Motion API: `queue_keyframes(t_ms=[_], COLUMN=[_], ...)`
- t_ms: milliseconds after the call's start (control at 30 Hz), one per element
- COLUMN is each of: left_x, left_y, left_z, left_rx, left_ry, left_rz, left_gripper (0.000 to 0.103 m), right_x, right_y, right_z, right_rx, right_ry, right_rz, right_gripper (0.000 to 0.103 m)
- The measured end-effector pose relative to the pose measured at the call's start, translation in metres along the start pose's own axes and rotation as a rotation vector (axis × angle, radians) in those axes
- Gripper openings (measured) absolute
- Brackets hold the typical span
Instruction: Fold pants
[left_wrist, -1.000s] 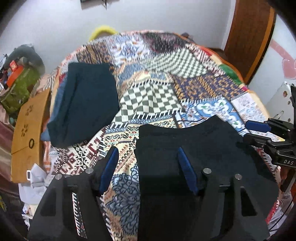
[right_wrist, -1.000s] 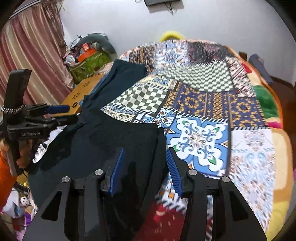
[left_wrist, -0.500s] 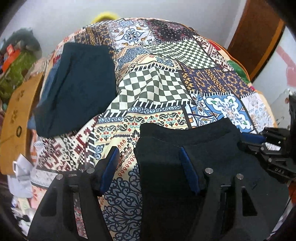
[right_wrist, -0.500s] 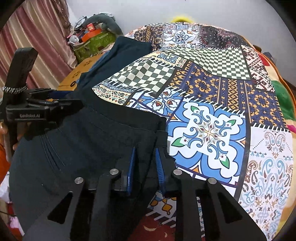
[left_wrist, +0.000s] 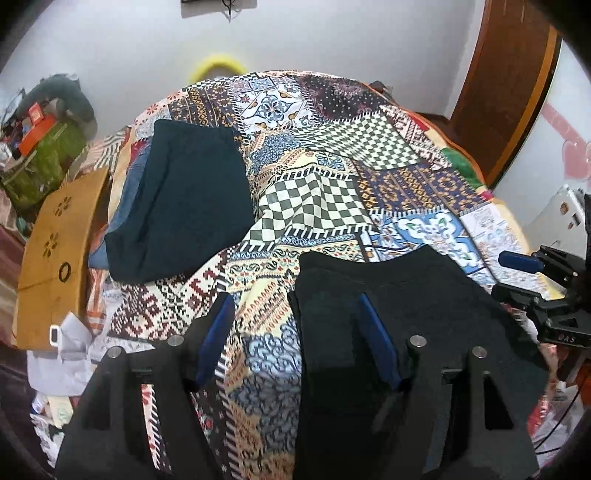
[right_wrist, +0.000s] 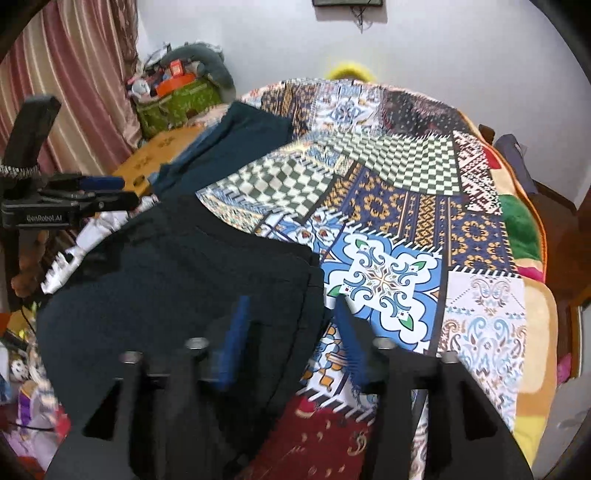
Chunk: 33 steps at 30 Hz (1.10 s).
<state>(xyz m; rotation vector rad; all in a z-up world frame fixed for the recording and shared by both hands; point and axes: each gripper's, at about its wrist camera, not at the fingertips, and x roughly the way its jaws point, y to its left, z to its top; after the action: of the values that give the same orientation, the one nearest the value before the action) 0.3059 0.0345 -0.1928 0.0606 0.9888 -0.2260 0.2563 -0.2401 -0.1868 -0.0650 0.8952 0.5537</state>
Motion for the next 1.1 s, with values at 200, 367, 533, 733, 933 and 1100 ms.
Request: queue_keyframes(t_ms=[200,367,533,733,933,1100], left_x=[0.009,0.029,0.049,0.069,0.075,0.069], left_y=[0.003,0.002,0.002,0.002,-0.003,-0.002], left_z=[-0.019,-0.033,-0.033,-0.026,-0.018,-0.016], left_rx=[-0.049,-0.093,-0.145,-0.201,-0.211,-0.217], left_ry=[0.101,0.186,0.286,0.335,0.35,0.331], left_rz=[-0.085,-0.142,-0.221,-0.276,-0.308,-0.311], left_gripper=[0.085,0.086,0.087,0.087,0.071,0.054], right_x=[-0.008,0.016,0.039,0.057,0.064,0.063], right_y=[0.005,-0.005,-0.016,-0.018,-0.019,-0.019], right_z=[-0.01,-0.024,-0.036,-0.033,-0.023,-0.015], right_rx=[0.081,0.178,0.283,0.321,0.34,0.35], right_ry=[0.0,0.114,0.2,0.227,0.244,0.241], right_rz=[0.076,0.165,0.259,0.35,0.39,0.412], right_gripper=[0.079,0.079,0.079,0.081,0.061,0.035])
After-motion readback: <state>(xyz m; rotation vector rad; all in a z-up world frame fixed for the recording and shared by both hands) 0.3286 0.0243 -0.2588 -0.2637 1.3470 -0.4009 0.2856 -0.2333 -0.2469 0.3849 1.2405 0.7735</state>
